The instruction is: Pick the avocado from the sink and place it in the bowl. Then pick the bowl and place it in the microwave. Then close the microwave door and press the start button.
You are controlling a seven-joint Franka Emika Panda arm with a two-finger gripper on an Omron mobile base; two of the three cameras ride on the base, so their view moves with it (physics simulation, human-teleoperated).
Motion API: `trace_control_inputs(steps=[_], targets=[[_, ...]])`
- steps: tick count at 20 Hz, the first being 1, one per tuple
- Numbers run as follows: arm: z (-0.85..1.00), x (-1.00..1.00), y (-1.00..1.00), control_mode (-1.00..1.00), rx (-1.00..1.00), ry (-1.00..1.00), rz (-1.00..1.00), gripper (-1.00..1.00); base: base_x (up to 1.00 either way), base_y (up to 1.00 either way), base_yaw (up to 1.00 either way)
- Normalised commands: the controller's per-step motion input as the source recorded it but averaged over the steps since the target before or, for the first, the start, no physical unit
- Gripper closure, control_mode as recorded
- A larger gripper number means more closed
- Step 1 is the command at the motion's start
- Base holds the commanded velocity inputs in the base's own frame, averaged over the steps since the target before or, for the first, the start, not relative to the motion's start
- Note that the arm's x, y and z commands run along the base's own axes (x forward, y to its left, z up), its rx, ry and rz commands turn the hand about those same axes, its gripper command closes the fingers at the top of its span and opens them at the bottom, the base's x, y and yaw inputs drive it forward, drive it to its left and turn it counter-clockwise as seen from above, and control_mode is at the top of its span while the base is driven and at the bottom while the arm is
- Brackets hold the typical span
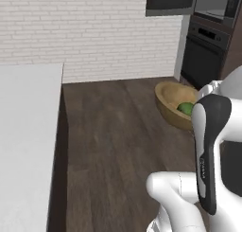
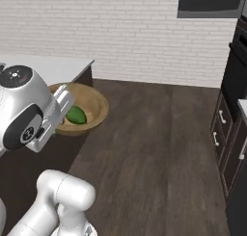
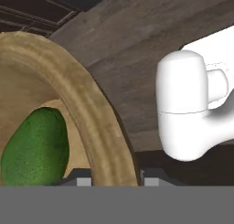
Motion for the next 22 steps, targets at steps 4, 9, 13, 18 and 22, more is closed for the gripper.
trace_control_inputs(steps=[4,9,13,18,22], targets=[[0.00,0.00,0.00,1.00,0.00,0.00,0.00,1.00,0.25,-1.00,0.13],[0.00,0.00,0.00,1.00,0.00,0.00,0.00,1.00,0.93,-0.62,0.03],[0.00,0.00,0.00,1.00,0.00,0.00,0.00,1.00,1.00,-0.02,0.00],[0.00,0.00,0.00,1.00,0.00,0.00,0.00,1.00,1.00,-0.16,0.00],[0.00,0.00,0.00,1.00,0.00,0.00,0.00,1.00,1.00,-0.20,0.00]])
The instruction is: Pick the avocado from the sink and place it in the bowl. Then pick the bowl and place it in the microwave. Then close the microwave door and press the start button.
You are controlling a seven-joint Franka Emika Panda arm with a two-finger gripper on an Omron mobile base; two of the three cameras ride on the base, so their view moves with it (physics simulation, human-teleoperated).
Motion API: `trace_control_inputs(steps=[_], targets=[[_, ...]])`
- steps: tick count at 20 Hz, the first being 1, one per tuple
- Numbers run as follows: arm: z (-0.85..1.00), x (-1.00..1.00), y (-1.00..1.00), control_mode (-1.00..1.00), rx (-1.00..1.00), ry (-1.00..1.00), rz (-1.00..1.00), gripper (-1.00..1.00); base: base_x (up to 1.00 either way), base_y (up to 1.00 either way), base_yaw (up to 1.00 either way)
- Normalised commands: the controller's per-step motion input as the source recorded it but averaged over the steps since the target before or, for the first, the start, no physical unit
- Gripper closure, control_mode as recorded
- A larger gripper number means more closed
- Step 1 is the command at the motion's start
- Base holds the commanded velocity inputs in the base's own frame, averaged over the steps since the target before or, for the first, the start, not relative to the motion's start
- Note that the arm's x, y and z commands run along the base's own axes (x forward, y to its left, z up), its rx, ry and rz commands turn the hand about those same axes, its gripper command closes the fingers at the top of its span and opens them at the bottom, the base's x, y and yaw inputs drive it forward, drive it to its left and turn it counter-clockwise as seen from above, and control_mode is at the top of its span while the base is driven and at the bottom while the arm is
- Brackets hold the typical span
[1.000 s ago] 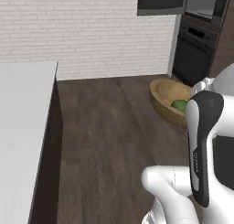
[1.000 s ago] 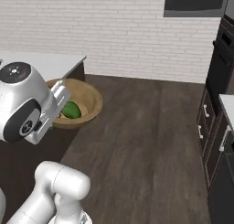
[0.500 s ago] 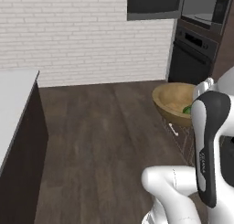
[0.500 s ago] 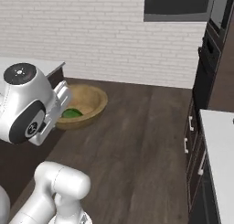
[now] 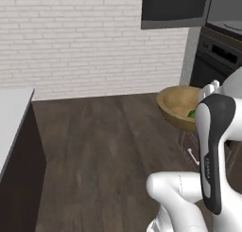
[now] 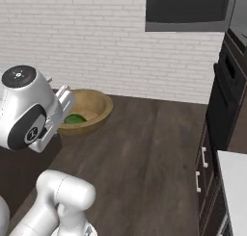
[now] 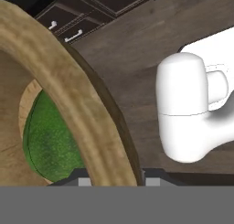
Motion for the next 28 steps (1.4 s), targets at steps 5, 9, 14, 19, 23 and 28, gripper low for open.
trace_control_inputs(steps=[5,9,14,19,23,28], targets=[[0.00,0.00,0.00,1.00,0.00,0.00,0.00,1.00,0.94,-0.14,0.00],[0.00,0.00,0.00,1.00,0.00,0.00,0.00,1.00,0.74,-0.13,-0.13],[0.00,0.00,0.00,1.00,0.00,0.00,0.00,1.00,0.72,-0.14,-0.32],[0.00,0.00,0.00,1.00,0.00,0.00,0.00,1.00,0.45,0.00,-0.51],[0.00,0.00,0.00,1.00,0.00,0.00,0.00,1.00,0.25,0.00,-0.51],[0.00,0.00,0.00,1.00,0.00,0.00,0.00,1.00,0.55,0.00,-0.44]])
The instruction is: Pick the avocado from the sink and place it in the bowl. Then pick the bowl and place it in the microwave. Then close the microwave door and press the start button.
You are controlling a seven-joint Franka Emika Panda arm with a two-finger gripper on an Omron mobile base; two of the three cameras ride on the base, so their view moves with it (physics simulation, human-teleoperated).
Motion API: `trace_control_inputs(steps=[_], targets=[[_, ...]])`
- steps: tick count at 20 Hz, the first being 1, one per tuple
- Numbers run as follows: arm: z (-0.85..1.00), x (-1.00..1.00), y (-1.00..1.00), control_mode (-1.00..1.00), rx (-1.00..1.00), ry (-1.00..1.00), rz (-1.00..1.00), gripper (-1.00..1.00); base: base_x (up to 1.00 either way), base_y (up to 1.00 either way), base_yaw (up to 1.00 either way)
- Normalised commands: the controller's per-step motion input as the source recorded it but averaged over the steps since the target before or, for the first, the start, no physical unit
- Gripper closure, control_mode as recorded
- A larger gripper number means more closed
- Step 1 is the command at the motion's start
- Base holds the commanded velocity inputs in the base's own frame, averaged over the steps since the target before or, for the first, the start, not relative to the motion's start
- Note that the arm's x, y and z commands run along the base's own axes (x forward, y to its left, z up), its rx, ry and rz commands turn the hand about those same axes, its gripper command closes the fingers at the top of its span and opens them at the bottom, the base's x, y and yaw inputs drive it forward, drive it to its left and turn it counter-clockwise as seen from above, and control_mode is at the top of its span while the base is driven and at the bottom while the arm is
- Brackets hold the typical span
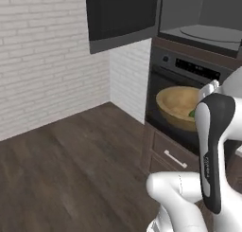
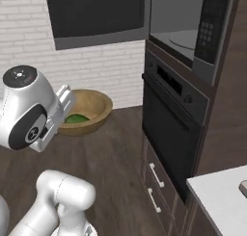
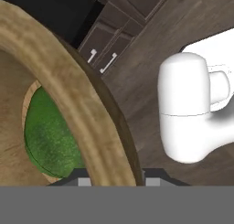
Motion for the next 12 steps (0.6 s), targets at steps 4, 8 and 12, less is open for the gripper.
trace_control_inputs(steps=[4,8,12], targets=[[0.00,0.00,0.00,1.00,0.00,0.00,0.00,1.00,0.53,0.01,-0.34],[0.00,0.00,0.00,1.00,0.00,0.00,0.00,1.00,0.65,0.08,-0.26],[0.00,0.00,0.00,1.00,0.00,0.00,0.00,1.00,0.74,0.00,-0.16]])
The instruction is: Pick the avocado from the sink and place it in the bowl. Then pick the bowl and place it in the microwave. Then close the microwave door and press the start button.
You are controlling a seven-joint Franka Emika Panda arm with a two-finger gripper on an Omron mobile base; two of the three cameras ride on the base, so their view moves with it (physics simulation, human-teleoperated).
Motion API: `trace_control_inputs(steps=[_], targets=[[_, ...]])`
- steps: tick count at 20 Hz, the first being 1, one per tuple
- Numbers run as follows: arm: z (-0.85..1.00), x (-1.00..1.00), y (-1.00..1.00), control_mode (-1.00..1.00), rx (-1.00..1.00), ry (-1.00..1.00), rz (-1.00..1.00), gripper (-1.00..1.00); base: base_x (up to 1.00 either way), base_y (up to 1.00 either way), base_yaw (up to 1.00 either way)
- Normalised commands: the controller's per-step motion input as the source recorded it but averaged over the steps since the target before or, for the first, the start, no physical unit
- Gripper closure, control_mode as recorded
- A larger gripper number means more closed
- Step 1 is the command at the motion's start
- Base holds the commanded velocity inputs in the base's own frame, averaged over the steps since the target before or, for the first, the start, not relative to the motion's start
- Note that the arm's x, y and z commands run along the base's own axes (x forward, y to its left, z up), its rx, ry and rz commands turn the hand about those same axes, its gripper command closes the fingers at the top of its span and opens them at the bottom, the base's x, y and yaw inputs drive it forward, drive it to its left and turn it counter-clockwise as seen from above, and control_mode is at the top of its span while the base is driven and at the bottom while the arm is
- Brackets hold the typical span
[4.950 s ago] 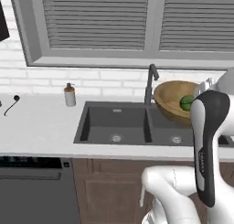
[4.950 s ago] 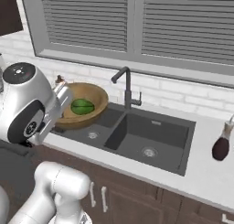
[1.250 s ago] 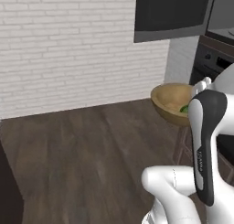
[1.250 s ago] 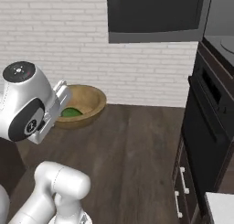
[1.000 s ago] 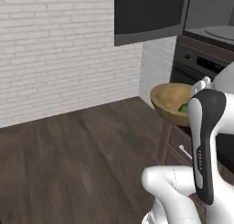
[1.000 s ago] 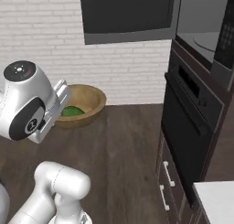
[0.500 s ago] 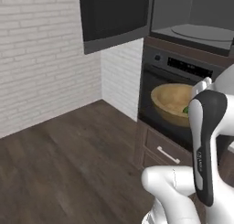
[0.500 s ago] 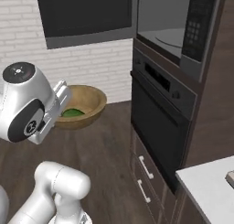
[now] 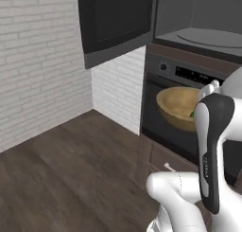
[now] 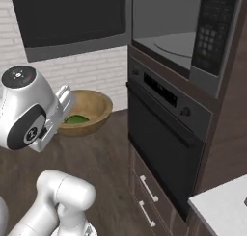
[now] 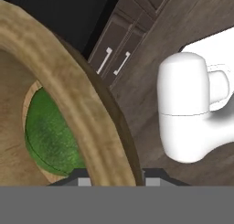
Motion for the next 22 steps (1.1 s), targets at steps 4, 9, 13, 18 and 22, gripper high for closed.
trace_control_inputs(steps=[4,9,13,18,22], targets=[[0.00,0.00,0.00,1.00,0.00,0.00,0.00,1.00,0.40,-0.18,-0.07],[0.00,0.00,0.00,1.00,0.00,0.00,0.00,1.00,0.45,-0.36,-0.08],[0.00,0.00,0.00,1.00,0.00,0.00,0.00,1.00,0.59,-0.35,-0.13],[0.00,0.00,0.00,1.00,0.00,0.00,0.00,1.00,0.36,0.10,-0.21],[0.00,0.00,0.00,1.00,0.00,0.00,0.00,1.00,0.04,0.45,-0.28]])
